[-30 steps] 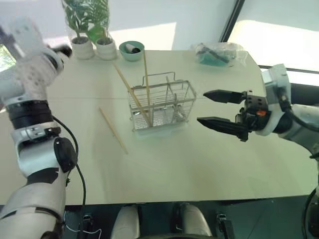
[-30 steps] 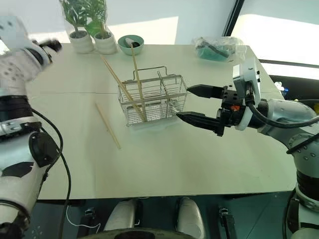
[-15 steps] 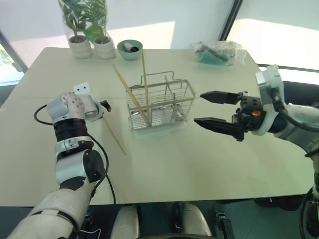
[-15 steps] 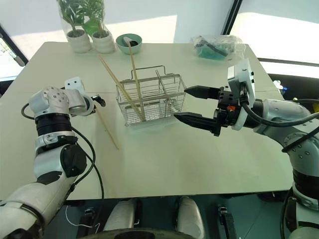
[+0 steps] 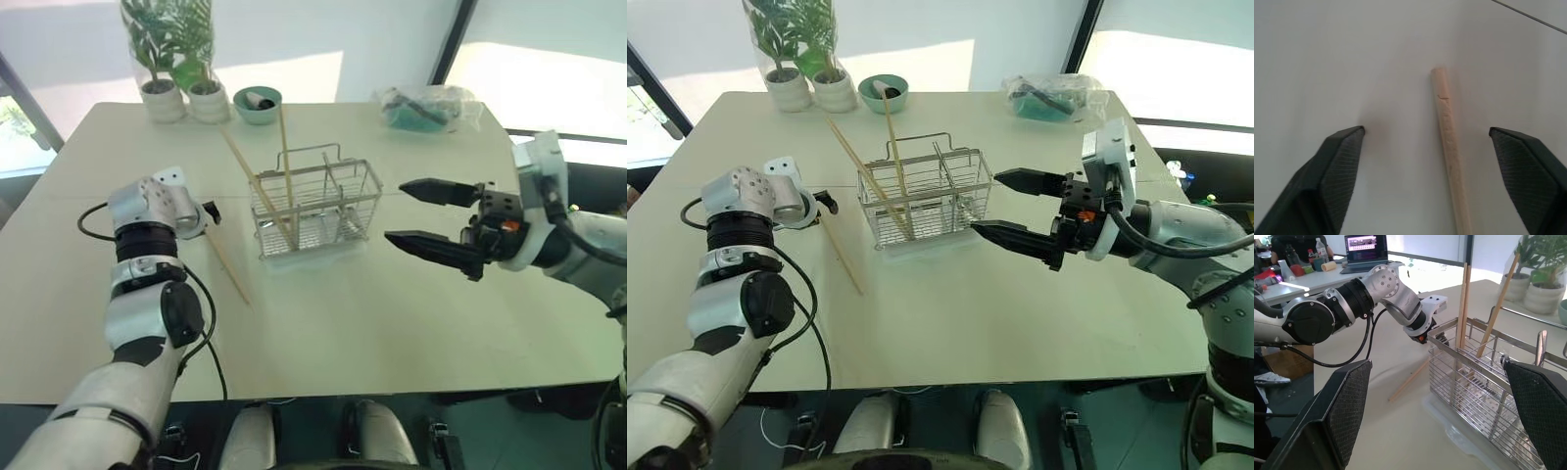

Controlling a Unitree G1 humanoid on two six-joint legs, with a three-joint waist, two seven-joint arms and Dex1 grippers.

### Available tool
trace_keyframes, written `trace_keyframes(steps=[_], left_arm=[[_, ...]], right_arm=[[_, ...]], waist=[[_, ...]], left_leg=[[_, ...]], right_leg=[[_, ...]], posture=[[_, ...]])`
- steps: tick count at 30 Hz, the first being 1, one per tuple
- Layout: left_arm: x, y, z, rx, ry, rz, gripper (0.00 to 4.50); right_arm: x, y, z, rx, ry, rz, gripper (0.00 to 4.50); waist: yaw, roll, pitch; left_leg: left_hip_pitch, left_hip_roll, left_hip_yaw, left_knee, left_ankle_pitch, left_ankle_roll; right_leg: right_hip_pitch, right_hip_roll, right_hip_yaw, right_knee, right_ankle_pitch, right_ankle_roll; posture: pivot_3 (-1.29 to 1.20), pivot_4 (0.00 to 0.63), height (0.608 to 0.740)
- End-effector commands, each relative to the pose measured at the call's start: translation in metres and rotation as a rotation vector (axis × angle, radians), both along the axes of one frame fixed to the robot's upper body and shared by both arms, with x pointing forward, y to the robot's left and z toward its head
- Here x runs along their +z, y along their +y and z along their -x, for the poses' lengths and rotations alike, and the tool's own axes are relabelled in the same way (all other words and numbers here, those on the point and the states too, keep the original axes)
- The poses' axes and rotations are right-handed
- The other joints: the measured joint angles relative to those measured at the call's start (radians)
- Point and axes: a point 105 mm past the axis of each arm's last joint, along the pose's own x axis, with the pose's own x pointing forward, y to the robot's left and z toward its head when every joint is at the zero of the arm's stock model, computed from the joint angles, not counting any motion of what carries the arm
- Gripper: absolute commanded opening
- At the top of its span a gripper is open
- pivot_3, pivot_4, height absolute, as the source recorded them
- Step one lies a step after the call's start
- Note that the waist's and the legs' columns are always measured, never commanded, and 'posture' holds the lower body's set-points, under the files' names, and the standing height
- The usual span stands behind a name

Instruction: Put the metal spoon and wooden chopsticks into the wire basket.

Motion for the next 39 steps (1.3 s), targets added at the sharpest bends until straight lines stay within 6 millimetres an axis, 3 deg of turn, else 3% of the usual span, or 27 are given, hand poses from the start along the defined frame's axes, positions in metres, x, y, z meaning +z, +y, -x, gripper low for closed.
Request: trace_keyframes(steps=[1,6,10,15,19,22,25,27,29,31,35,39], left_arm=[[-0.014,-0.007,0.003,-0.012,0.042,0.051,2.6],[-0.012,-0.006,0.002,0.003,0.038,0.063,0.08],[-0.009,-0.002,0.003,0.025,0.03,0.077,0.03],[0.007,0.023,0.004,0.11,-0.037,0.054,0.03],[0.061,0.063,-0.007,0.204,-0.31,-0.015,0.03],[0.123,0.093,-0.014,0.243,-0.622,-0.059,0.03],[0.206,0.093,-0.013,0.135,-1.011,-0.105,0.03],[0.253,0.083,-0.004,0.04,-1.224,-0.125,0.03],[0.315,0.049,0.015,-0.152,-1.489,-0.109,0.03],[0.352,0.015,0.034,-0.325,-1.651,-0.063,0.03],[0.369,-0.046,0.059,-0.661,-1.757,0.01,0.03],[0.343,-0.095,0.071,-0.953,-1.689,0.079,0.03]], right_arm=[[0.01,-0.001,0.007,0.011,-0.047,-0.011,4.5],[0.01,-0.001,0.007,0.01,-0.048,-0.009,4.5],[0.009,-0.001,0.006,0.014,-0.047,-0.005,4.5],[0.009,-0.003,0.003,0.015,-0.047,0.004,4.5],[0.009,-0.003,0.002,0.021,-0.041,0.012,4.5],[0.01,-0.001,0.002,0.028,-0.039,0.018,4.5],[0.01,-0.001,0.001,0.032,-0.035,0.021,4.5],[0.01,0.0,0.001,0.034,-0.033,0.024,4.5],[0.009,0.0,0.001,0.035,-0.033,0.028,4.5],[0.009,0.0,0.001,0.034,-0.033,0.03,4.5],[0.009,-0.001,0.002,0.029,-0.033,0.027,4.5],[0.007,0.0,0.006,0.017,-0.031,0.025,4.5]], waist=[[0.002,0.002,0.0],[0.024,0.001,0.0],[0.028,0.001,0.0],[0.024,0.0,0.001],[0.018,-0.007,0.005],[0.012,-0.01,0.006],[0.021,-0.012,0.007],[0.03,-0.012,0.007],[0.033,-0.013,0.007],[0.034,-0.013,0.007],[0.025,-0.01,0.006],[0.022,-0.007,0.007]], left_leg=[[0.0,0.0,0.0,0.0,0.0,0.0],[-0.001,-0.001,0.0,0.001,0.0,0.0],[-0.002,-0.001,0.0,0.001,0.0,0.0],[-0.003,-0.001,0.0,0.0,0.0,0.0],[-0.005,0.0,0.0,-0.001,0.0,0.0],[-0.015,0.001,0.0,0.0,0.001,-0.001],[-0.016,0.001,0.001,0.0,0.001,-0.002],[-0.017,0.001,0.001,0.0,0.001,-0.002],[-0.018,0.0,0.001,0.0,0.001,-0.001],[-0.019,0.0,0.001,0.0,0.0,0.0],[-0.017,-0.001,0.002,0.002,-0.002,0.004],[-0.015,0.0,0.001,0.001,-0.002,0.005]], right_leg=[[0.0,0.0,0.0,0.0,0.0,0.0],[0.0,0.0,0.0,-0.001,0.001,0.0],[0.0,-0.001,0.0,-0.002,0.001,0.0],[-0.001,0.0,0.0,-0.002,0.001,0.001],[-0.005,0.0,0.0,-0.002,0.002,0.001],[-0.015,0.001,0.0,0.0,0.004,0.0],[-0.016,0.001,0.0,0.0,0.004,-0.001],[-0.015,0.001,-0.001,-0.002,0.004,-0.001],[-0.013,0.0,-0.001,-0.007,0.004,-0.001],[-0.011,0.0,-0.002,-0.013,0.005,-0.002],[-0.006,-0.001,-0.002,-0.015,0.005,-0.002],[-0.006,0.001,-0.002,-0.012,0.005,-0.001]], posture=[[0.0,0.15,0.717],[0.0,0.15,0.717],[0.0,0.15,0.717],[0.0,0.15,0.717],[0.0,0.15,0.717],[0.0,0.15,0.717],[0.0,0.15,0.717],[0.0,0.15,0.717],[0.0,0.15,0.717],[0.0,0.15,0.717],[0.0,0.15,0.717],[0.0,0.15,0.717]])
